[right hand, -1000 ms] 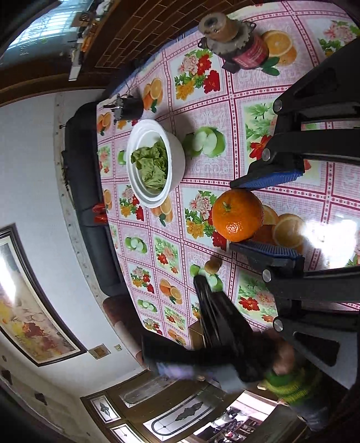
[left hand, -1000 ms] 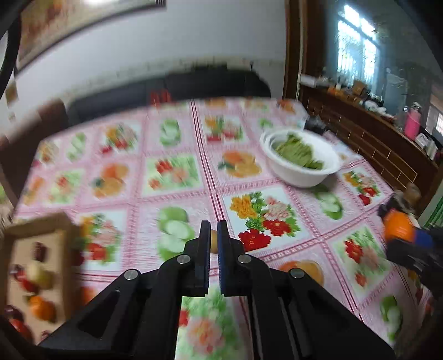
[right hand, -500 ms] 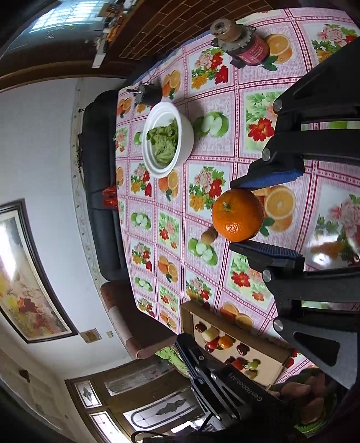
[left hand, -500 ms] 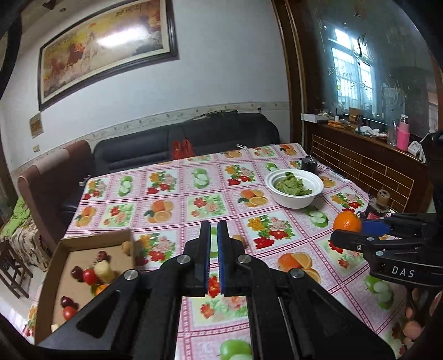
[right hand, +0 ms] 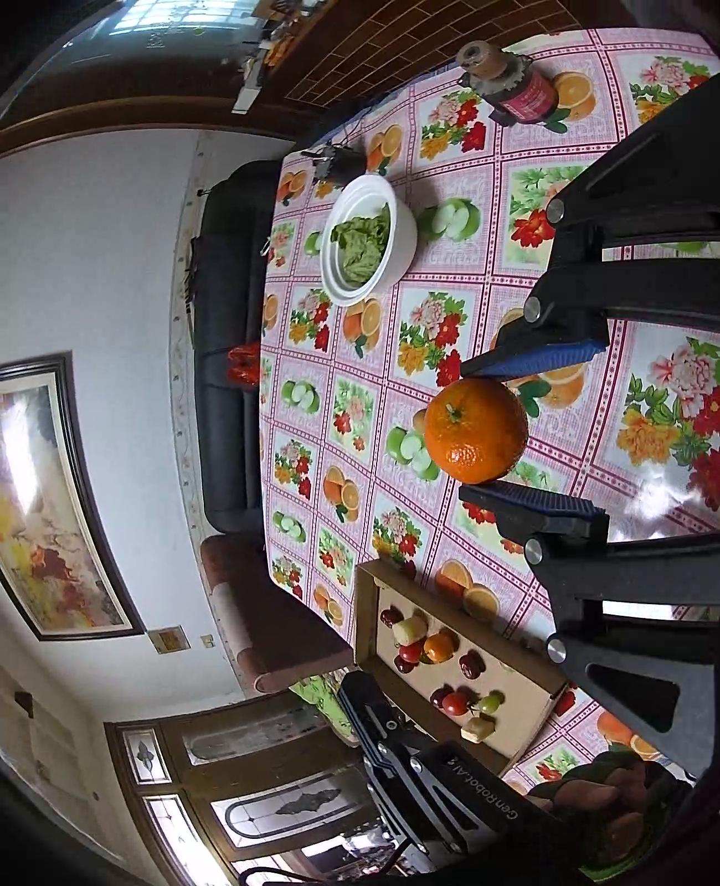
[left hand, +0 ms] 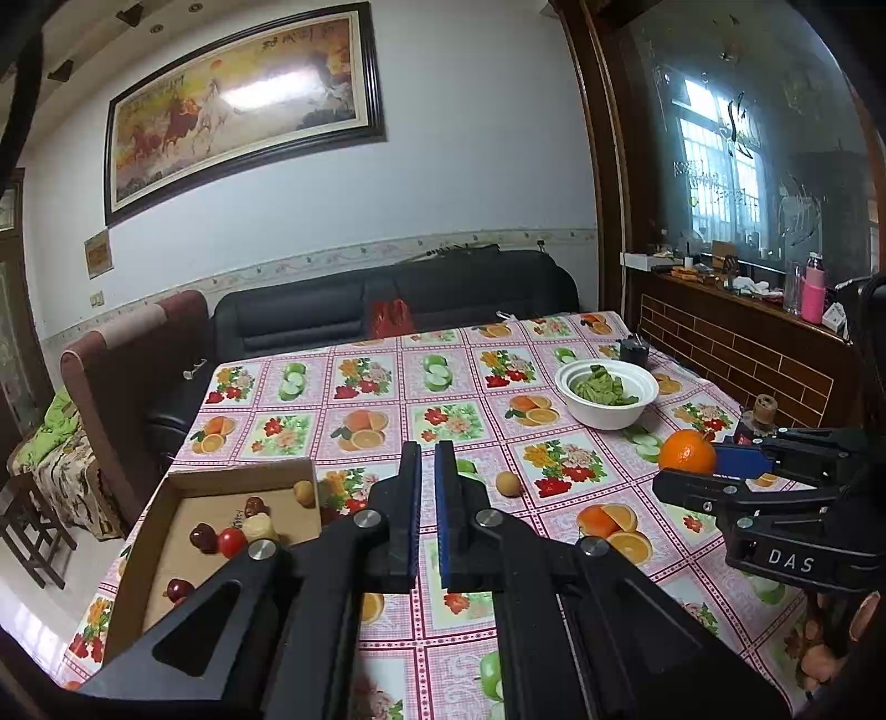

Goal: Organize fruits
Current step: 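Carry the mandarin in the right tool over the cardboard box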

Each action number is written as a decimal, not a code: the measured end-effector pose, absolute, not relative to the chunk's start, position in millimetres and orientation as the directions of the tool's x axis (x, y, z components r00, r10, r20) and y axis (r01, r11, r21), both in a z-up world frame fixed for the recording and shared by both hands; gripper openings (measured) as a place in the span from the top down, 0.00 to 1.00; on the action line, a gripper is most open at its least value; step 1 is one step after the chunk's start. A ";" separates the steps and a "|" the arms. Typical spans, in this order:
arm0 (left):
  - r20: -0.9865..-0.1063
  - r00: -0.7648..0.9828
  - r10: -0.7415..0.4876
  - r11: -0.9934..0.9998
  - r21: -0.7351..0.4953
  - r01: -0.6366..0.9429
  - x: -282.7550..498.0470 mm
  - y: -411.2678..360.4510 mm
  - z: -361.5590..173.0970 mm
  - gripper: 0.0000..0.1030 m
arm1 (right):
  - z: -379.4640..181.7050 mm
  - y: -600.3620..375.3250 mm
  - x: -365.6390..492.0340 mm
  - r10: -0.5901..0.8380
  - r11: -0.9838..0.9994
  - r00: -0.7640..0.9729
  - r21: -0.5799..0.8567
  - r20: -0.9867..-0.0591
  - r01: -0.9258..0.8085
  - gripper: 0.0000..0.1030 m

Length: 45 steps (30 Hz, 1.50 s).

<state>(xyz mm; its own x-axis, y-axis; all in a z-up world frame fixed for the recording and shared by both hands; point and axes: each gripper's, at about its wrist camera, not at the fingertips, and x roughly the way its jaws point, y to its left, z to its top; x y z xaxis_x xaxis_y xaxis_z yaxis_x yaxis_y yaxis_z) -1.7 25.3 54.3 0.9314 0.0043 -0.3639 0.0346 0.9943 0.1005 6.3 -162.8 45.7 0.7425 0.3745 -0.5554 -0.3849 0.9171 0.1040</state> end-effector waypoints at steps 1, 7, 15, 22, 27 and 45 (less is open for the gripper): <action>-0.362 0.932 0.004 0.995 0.098 0.034 -2.8 25.8 54.9 0.97 | 46.4 -161.5 5.2 0.374 0.917 0.744 0.101 -0.554 -0.386 0.64; -0.354 0.935 0.007 0.996 0.087 0.026 -10.7 33.4 56.3 0.97 | 49.2 -151.9 -1.9 0.377 0.913 0.746 0.084 -0.549 -0.399 0.64; -0.365 0.931 0.026 0.997 0.075 0.002 -22.0 49.6 53.5 0.97 | 53.6 -139.2 -11.7 0.373 0.910 0.757 0.051 -0.537 -0.412 0.64; -0.376 0.926 0.047 0.998 0.065 -0.024 -28.8 64.0 50.9 0.97 | 55.8 -128.0 -18.5 0.371 0.905 0.765 0.020 -0.526 -0.425 0.64; -0.389 0.919 0.064 0.997 0.063 -0.043 -30.9 73.6 46.6 0.97 | 55.6 -120.7 -21.4 0.374 0.900 0.766 0.006 -0.523 -0.435 0.64; -0.470 0.868 0.162 0.984 0.009 -0.178 -40.1 140.2 24.5 0.97 | 42.8 -73.1 -6.6 0.479 0.837 0.674 0.061 -0.563 -0.544 0.64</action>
<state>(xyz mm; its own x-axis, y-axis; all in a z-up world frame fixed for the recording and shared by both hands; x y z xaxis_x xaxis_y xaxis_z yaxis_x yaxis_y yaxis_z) -40.1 140.2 24.5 0.8679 0.1616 -0.4696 -0.1783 0.9839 0.0090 -6.6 -73.1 42.8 0.6737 0.4789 -0.5628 -0.5440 0.8369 0.0608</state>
